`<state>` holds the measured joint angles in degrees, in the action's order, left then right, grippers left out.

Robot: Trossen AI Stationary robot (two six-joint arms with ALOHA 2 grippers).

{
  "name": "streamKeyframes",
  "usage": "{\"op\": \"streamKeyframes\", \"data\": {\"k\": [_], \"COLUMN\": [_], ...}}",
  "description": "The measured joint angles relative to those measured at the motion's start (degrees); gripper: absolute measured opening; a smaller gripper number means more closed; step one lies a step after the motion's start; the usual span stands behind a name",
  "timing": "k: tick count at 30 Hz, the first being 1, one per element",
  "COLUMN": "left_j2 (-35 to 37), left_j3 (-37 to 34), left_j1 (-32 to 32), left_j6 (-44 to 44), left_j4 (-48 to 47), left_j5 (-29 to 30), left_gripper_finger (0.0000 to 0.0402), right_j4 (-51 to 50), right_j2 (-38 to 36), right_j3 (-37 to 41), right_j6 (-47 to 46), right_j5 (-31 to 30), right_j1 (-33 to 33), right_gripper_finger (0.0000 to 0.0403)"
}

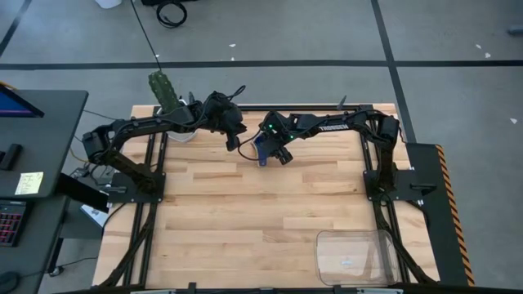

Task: Nest measuring cups in basket
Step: Put the stacked measuring cups into the transparent bin

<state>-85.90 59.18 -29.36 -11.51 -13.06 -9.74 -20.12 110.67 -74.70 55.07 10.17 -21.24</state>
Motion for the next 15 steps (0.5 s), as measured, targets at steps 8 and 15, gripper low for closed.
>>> {"op": "streamKeyframes", "data": {"k": [8,15], "left_j2": [0.00,0.01], "left_j3": [0.00,-0.02], "left_j1": [-0.02,-0.02], "left_j6": [0.00,0.00], "left_j4": [0.00,-0.02], "left_j5": [0.02,0.00], "left_gripper_finger": [0.0052,0.0052], "right_j4": [3.19,3.97], "right_j2": [-0.18,-0.26], "right_j3": [1.83,2.38], "right_j6": [0.02,0.02], "right_j5": [0.07,0.13], "right_j1": [-0.95,-0.98], "right_gripper_finger": [0.0202,0.0199]}}
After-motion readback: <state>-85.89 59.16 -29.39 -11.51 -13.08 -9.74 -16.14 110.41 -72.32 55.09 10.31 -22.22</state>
